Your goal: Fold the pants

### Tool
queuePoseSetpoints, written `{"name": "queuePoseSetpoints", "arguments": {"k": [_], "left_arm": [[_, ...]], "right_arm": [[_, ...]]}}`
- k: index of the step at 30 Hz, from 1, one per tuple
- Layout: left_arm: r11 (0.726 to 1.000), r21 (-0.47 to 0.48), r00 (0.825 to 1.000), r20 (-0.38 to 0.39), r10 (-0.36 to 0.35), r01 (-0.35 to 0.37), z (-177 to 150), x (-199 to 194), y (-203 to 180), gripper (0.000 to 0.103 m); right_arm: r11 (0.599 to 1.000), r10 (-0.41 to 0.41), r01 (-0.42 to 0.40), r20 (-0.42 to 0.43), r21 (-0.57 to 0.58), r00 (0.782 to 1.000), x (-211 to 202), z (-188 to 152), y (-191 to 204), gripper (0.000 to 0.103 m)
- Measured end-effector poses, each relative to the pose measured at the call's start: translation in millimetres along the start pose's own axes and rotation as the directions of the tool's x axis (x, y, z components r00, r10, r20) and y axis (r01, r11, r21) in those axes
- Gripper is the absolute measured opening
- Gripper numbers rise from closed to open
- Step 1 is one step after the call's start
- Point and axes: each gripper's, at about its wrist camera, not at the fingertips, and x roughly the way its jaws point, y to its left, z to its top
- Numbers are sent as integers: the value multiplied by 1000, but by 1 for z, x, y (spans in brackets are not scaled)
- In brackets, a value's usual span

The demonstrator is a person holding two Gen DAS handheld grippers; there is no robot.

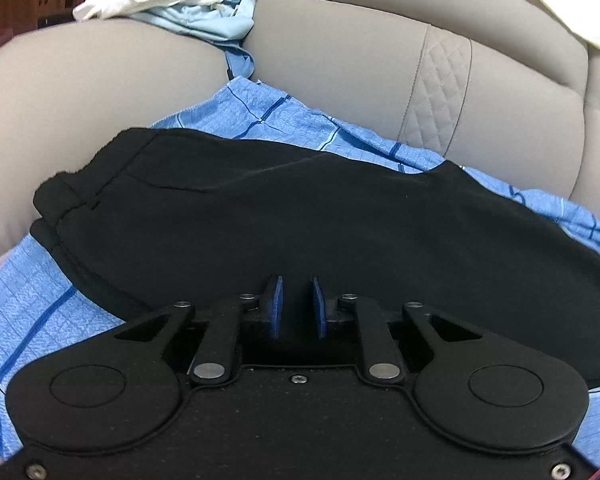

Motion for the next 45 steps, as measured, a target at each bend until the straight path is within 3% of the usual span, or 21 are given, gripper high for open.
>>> {"name": "queuePoseSetpoints", "arguments": {"k": [2, 7, 10, 12, 14, 17, 20, 22, 23, 26, 27, 28, 29, 32, 35, 36, 37, 38, 41, 43, 45], "left_arm": [[1000, -11, 1000, 4, -25, 25, -2, 0, 5, 17], [993, -44, 994, 15, -105, 106, -1, -2, 22, 17], [980, -92, 984, 20, -175, 176, -2, -1, 38, 16], [967, -120, 974, 30, -224, 226, -4, -1, 49, 15], [952, -150, 964, 35, -264, 266, -6, 0, 59, 15], [927, -226, 953, 19, -302, 298, -2, 3, 69, 17], [921, -235, 948, 7, -319, 312, 1, 4, 73, 18], [928, -203, 949, 12, -316, 311, 0, 1, 71, 22], [932, -186, 949, 16, -314, 311, 0, -1, 70, 24], [937, -146, 948, 31, -316, 317, -2, -6, 65, 32], [937, -140, 947, 37, -319, 321, -2, -8, 64, 33], [935, -137, 945, 42, -323, 326, -2, -10, 63, 33], [933, -135, 943, 48, -330, 333, -2, -12, 63, 34], [929, -120, 937, 72, -343, 350, -3, -19, 59, 37], [929, -64, 929, 96, -357, 364, -7, -30, 52, 40], [930, -33, 927, 99, -361, 366, -8, -33, 47, 40], [929, -5, 925, 96, -368, 370, -9, -35, 41, 39], [925, 23, 921, 88, -380, 380, -9, -37, 33, 38], [899, 76, 898, 49, -436, 432, -3, -38, 3, 20], [879, 115, 882, 37, -470, 463, 6, -39, -24, 20], [850, 170, 859, 32, -510, 499, 16, -41, -58, 20]], "right_arm": [[1000, -19, 19, -45, 17, 999, 7, 3, 3, 14], [997, -53, 53, -1, -59, 999, -2, 3, 38, 9], [972, 29, -32, -13, -231, 999, -7, -15, 107, 9], [914, 118, -139, -78, -380, 990, -12, -52, 168, 9], [816, 197, -268, -189, -512, 962, -20, -103, 222, 9], [634, 255, -476, -417, -609, 872, -32, -208, 282, 10], [509, 229, -611, -589, -606, 775, -41, -306, 304, 10], [464, 208, -640, -627, -612, 751, -46, -347, 306, 11], [446, 212, -644, -626, -621, 750, -51, -361, 304, 11], [364, 253, -651, -602, -667, 758, -74, -378, 302, 32], [336, 254, -654, -603, -678, 756, -80, -381, 300, 43], [311, 250, -663, -615, -680, 748, -84, -380, 300, 63], [289, 244, -679, -635, -674, 733, -88, -379, 301, 76], [250, 242, -687, -643, -682, 727, -108, -374, 286, 85], [267, 259, -655, -602, -707, 755, -123, -355, 267, 90], [282, 268, -634, -575, -720, 773, -122, -348, 261, 90], [309, 273, -591, -526, -745, 805, -124, -335, 250, 91], [346, 272, -530, -458, -774, 847, -125, -323, 240, 91], [478, 218, -317, -239, -820, 946, -118, -285, 209, 91], [569, 152, -206, -145, -796, 978, -108, -259, 189, 91], [659, 126, -168, -113, -733, 986, -98, -233, 170, 91]]}}
